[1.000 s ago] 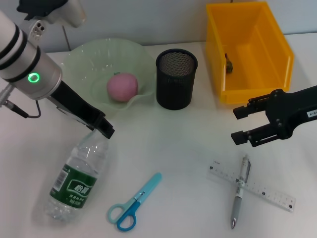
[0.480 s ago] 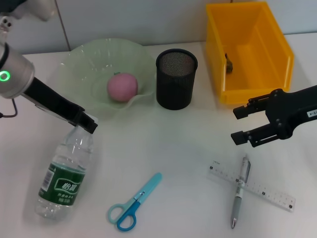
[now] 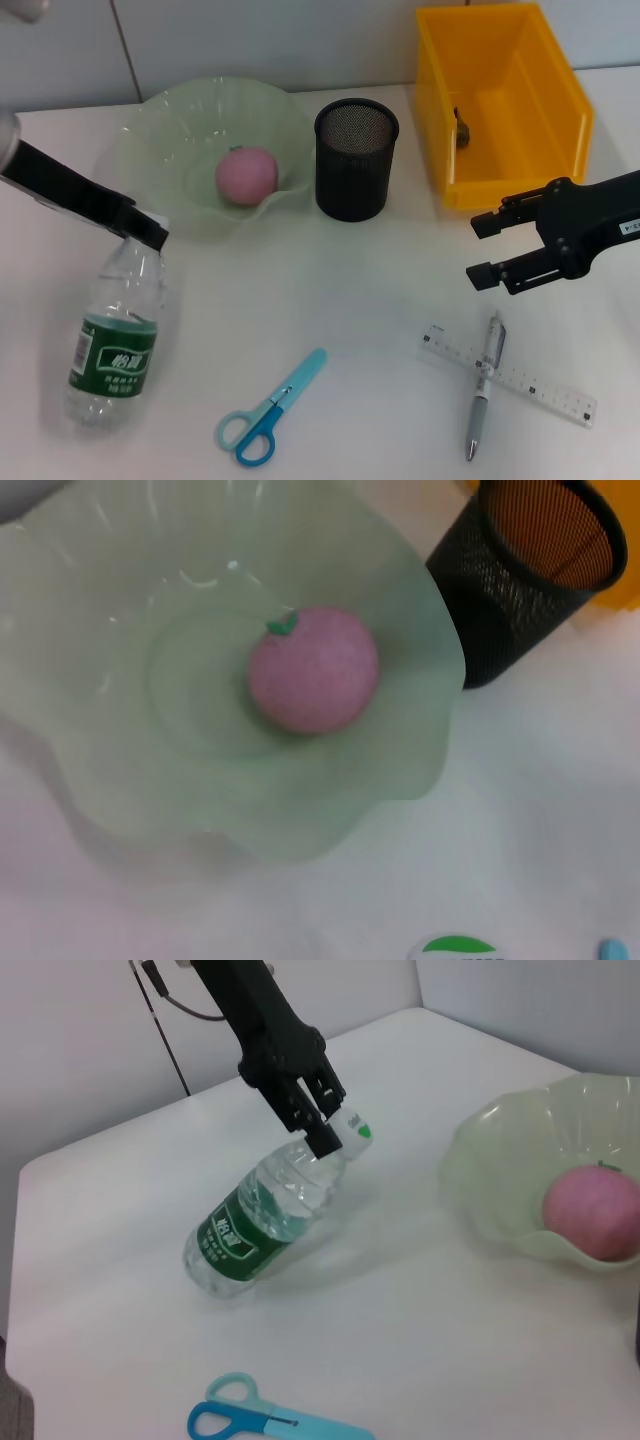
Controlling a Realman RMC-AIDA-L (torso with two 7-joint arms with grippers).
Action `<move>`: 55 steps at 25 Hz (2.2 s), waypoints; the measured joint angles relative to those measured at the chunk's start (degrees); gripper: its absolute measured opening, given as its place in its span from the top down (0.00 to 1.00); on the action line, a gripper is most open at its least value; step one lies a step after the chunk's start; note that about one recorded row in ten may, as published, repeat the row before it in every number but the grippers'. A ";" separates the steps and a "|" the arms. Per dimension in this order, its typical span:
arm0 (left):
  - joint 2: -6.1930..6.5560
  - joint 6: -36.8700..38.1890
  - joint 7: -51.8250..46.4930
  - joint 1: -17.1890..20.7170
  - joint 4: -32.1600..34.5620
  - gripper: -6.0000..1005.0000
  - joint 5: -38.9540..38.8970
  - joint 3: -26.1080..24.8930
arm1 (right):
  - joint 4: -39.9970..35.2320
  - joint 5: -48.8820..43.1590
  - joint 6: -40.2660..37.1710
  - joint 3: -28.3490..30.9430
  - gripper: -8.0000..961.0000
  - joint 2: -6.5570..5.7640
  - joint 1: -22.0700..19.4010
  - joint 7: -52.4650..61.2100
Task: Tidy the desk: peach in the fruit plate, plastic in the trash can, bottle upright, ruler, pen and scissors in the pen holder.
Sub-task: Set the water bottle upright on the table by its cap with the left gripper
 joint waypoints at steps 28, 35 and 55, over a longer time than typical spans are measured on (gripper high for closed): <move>0.04 4.02 0.86 2.50 9.65 0.57 -0.20 -1.33 | -0.18 -0.18 0.18 0.36 0.21 -0.18 0.79 1.65; 0.14 4.24 0.95 2.80 11.86 0.57 -0.86 -1.73 | -0.17 -0.22 0.19 0.33 0.21 -0.27 0.79 1.91; 0.13 5.09 1.16 3.40 16.32 0.57 -1.69 -2.12 | -0.17 -0.27 0.28 0.33 0.21 -0.18 0.96 2.51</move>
